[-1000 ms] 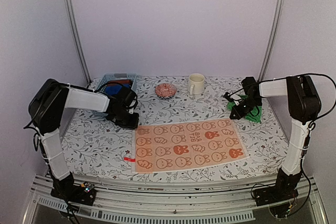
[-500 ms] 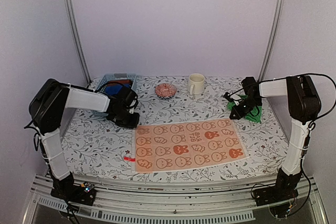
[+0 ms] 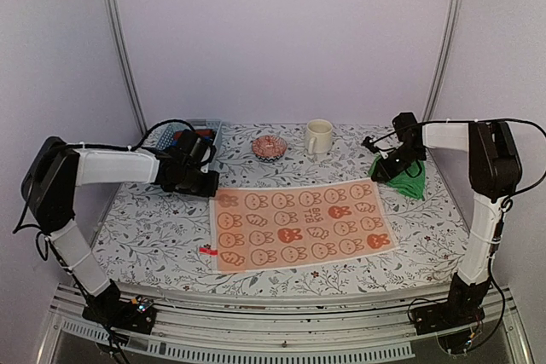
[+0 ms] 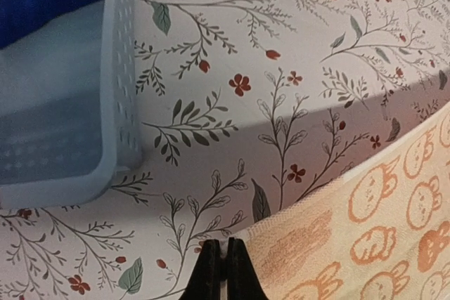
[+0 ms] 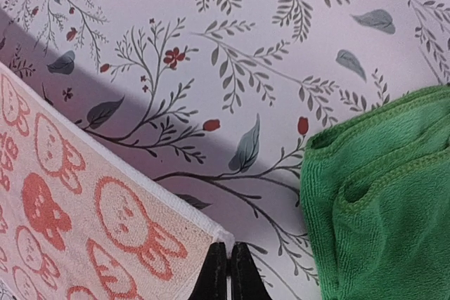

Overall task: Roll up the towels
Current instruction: Pick up the towel from the center of the board.

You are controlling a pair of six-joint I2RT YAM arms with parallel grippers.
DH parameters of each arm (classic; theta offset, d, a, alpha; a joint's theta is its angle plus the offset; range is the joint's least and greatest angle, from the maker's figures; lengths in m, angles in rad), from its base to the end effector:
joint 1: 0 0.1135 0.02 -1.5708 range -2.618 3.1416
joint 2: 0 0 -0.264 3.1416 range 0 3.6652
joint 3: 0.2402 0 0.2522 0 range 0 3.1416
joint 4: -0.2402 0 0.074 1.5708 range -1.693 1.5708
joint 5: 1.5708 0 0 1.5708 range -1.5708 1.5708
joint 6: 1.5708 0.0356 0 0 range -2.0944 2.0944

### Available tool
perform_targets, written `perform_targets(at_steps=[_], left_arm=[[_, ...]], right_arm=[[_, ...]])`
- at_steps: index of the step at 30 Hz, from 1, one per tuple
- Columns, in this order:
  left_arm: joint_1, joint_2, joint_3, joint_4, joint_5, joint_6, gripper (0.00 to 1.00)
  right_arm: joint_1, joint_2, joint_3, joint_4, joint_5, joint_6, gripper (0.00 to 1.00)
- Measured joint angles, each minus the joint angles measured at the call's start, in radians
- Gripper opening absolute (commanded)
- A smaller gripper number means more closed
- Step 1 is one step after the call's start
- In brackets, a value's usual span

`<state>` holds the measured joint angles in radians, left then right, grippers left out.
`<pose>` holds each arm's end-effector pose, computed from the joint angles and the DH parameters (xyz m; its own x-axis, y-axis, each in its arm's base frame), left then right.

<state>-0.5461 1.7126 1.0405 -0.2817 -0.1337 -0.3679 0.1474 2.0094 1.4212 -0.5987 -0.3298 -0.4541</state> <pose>0.3012 -0.1775 0.1801 -0.8118 0.0763 -0.5790 0.1681 0.9800 -0.1066 0.4034 0.0715 0.1667 -0.7106 -0.5251 -0.4683 -0.6350 0.7653 0.1056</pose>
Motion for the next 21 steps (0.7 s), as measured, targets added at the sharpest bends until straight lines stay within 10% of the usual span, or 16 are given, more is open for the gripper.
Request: perform_targets(at_steps=[21], left_arm=[[0.000,-0.117,-0.021,0.035,-0.037,0.074,0.00]], right_arm=[[-0.011,-0.051,0.098,-0.051,-0.032,-0.030,0.03]])
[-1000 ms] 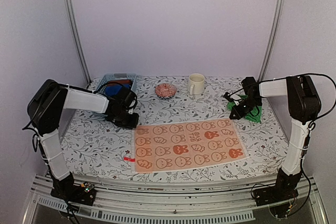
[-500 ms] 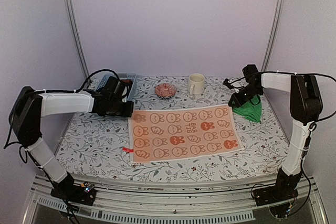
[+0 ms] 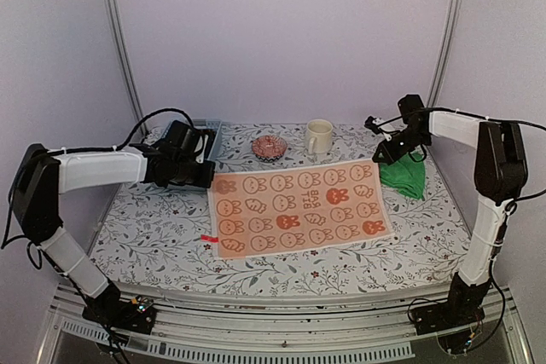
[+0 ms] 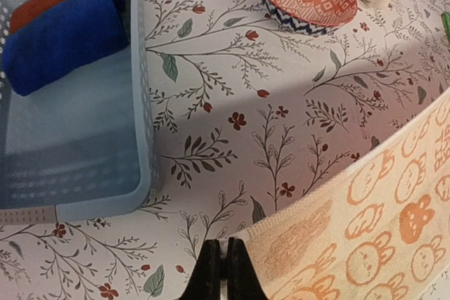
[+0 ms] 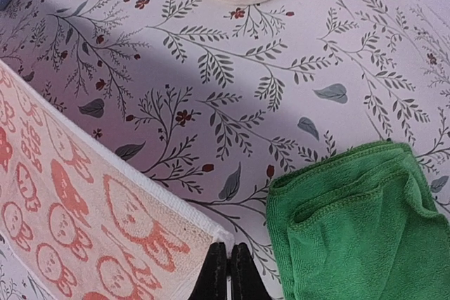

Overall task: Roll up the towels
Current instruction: Pick up the towel from the center of the board, then fold the towel at the center of the board.

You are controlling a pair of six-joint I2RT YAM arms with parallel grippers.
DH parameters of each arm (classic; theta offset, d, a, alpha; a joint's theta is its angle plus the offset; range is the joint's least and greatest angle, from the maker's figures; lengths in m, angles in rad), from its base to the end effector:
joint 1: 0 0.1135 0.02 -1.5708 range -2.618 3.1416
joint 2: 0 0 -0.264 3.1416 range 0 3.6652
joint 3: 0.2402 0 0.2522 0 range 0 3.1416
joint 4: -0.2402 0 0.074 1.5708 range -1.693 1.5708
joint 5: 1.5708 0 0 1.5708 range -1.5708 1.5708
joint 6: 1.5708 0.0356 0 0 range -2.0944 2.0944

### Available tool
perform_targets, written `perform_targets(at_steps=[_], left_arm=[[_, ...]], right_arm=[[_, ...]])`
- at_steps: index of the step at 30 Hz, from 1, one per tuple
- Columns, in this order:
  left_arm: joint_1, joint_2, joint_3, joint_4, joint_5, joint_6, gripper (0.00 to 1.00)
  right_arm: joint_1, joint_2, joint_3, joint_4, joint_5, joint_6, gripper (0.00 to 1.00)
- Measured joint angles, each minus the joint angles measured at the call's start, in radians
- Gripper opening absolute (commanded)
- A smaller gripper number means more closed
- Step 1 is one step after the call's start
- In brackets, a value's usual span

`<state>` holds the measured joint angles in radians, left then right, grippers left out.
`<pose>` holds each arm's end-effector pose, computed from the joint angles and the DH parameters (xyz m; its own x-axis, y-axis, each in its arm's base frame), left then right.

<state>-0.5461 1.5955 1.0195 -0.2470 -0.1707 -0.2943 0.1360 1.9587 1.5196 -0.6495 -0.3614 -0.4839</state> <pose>0.2927 -0.1708 0.2143 -0.7194 0.1027 -0.6869 0.2136 0.9738 -0.0781 0.4113 0.0690 0.2130 -0.6424 -0.5271 -0.5562 -0.6644 0.7448 0.0616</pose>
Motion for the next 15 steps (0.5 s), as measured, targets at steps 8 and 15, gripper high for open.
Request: perform_targets(at_steps=[8,15], left_arm=[[0.000,-0.002,0.008,0.004,0.005,0.015,0.00],[0.000,-0.061,-0.065,0.017,0.066,0.014,0.00]], right_arm=[[-0.001,0.000,0.027,0.003,-0.017,-0.006,0.03],[-0.002,-0.017,-0.119,0.024,-0.027,-0.006,0.03]])
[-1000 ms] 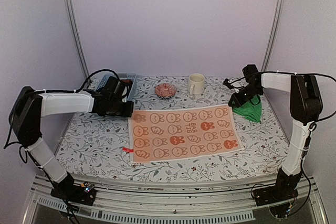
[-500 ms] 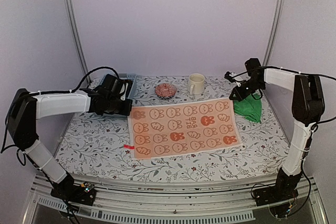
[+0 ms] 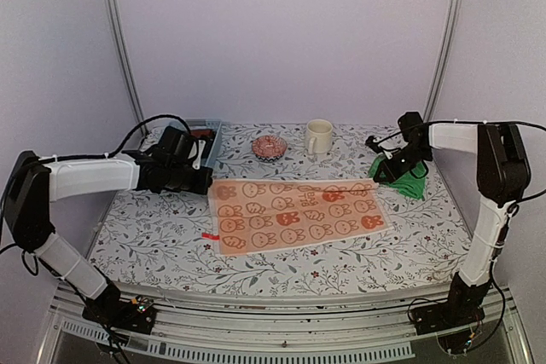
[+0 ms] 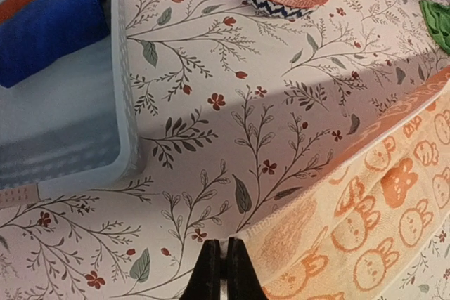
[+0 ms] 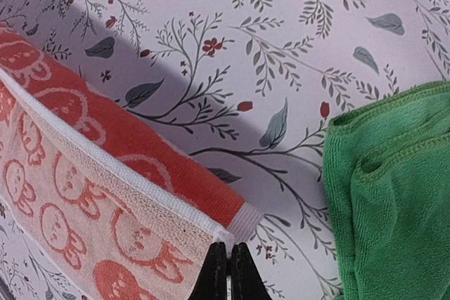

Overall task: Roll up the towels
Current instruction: Fold the towel at the center of the board.

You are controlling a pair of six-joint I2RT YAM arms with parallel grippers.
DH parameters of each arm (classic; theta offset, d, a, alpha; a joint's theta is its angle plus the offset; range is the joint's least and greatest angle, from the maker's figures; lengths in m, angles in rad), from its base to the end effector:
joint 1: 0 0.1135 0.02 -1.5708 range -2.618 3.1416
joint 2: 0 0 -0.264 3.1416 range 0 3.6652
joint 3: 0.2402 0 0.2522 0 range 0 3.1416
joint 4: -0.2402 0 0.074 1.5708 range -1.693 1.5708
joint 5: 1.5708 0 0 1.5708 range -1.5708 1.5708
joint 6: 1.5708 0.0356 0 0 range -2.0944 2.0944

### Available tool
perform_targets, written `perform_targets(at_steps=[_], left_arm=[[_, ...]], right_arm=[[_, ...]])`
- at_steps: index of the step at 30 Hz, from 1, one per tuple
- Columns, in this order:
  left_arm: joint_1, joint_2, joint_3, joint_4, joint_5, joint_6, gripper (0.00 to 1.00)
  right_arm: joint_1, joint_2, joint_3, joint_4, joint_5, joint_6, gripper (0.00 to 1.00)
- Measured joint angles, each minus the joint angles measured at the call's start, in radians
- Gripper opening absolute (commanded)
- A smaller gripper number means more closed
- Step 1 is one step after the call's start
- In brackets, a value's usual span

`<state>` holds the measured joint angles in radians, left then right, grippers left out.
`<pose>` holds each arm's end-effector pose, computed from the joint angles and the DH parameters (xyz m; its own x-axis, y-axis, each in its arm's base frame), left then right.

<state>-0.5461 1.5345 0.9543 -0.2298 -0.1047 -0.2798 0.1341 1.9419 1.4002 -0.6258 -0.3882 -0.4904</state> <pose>0.2785 -0.1649 0.2140 -0.7205 0.1165 -0.6836 0.2663 0.9567 -0.1177 0.3932 0.0666 0.1863 -0.6765 -0.5311 -0.5102 -0.6683 0.7337 0.1223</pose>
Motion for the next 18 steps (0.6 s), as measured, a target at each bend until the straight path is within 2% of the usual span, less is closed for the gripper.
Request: perform_targets(at_steps=[11,18], left_arm=[[-0.035,-0.080,-0.128,0.017,0.200,0.003,0.00],[-0.113,-0.088,-0.177,-0.034,0.204,0.003,0.00]], right_arm=[[-0.003,-0.149,-0.174,0.023,-0.011,-0.017,0.03],[-0.005,-0.200,-0.285,0.026,-0.005,-0.038,0.03]])
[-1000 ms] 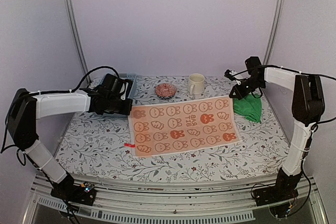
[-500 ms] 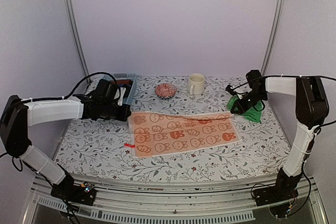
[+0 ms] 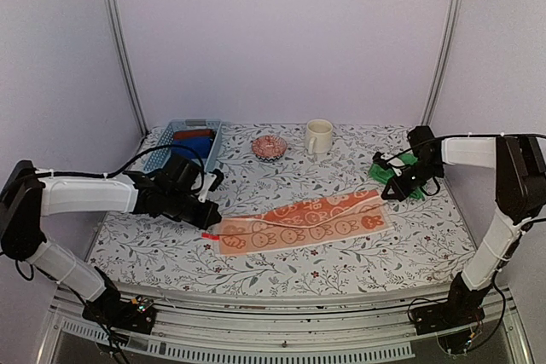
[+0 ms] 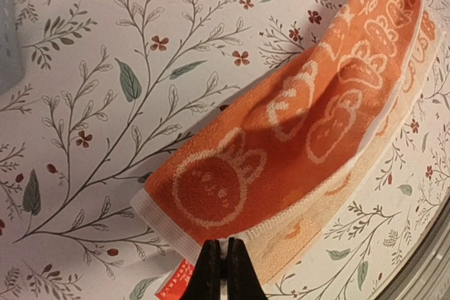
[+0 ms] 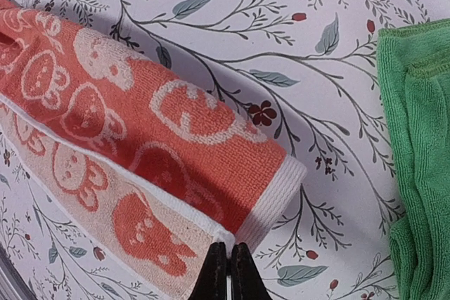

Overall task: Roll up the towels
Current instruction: Fold the towel at the center of the board.

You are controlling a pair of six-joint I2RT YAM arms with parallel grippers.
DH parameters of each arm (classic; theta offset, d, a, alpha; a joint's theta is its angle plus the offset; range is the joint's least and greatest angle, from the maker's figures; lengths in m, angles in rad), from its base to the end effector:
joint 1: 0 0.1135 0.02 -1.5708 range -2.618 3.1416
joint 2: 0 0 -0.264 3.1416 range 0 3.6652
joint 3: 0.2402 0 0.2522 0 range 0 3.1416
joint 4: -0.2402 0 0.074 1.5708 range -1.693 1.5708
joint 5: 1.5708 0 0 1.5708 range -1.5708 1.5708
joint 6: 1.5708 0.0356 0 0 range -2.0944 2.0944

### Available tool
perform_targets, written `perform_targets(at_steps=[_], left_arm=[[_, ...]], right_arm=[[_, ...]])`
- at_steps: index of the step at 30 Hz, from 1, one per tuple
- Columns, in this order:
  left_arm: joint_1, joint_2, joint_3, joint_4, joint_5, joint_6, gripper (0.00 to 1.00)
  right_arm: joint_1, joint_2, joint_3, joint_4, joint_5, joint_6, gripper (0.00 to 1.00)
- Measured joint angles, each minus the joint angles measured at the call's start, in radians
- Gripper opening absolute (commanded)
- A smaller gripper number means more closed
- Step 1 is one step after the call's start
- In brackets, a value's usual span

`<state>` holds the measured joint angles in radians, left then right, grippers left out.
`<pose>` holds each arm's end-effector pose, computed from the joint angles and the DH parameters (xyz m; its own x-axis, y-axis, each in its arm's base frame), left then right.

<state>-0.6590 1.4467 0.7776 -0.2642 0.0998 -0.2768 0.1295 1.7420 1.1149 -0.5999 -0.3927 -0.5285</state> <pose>0.2206 -0.1754 0.1827 -0.7904 0.2683 -0.5507 0.4576 0.8563 -0.2397 0.3300 0.0567 0.1778 -0.6816 -0.5585 -0.4727 -0.6842 0.7155 0.1412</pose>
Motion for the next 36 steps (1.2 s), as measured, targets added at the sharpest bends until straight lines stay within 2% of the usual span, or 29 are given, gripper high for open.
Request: perform_targets(at_steps=[6,9,16,22,27,36], left_arm=[[-0.006,-0.020,0.006,-0.028,-0.108,0.020,0.00],[0.014,0.005,0.071,-0.025,-0.158,0.052,0.00],[0.086,0.156,0.249,0.043,-0.235,0.136,0.00],[0.100,0.229,0.295,0.058,-0.259,0.173,0.00],[0.105,0.245,0.295,0.070,-0.308,0.177,0.00],[0.108,0.288,0.294,0.155,-0.397,0.161,0.00]], right_arm=[[0.000,-0.046,-0.015,-0.006,0.011,-0.018,0.03],[0.000,-0.032,0.039,-0.019,0.016,-0.023,0.03],[0.000,0.121,0.320,-0.016,0.018,-0.018,0.03],[0.000,0.285,0.449,-0.008,0.025,-0.011,0.03],[0.000,0.349,0.457,-0.008,0.048,-0.011,0.03],[0.000,0.354,0.481,0.018,0.066,-0.002,0.03]])
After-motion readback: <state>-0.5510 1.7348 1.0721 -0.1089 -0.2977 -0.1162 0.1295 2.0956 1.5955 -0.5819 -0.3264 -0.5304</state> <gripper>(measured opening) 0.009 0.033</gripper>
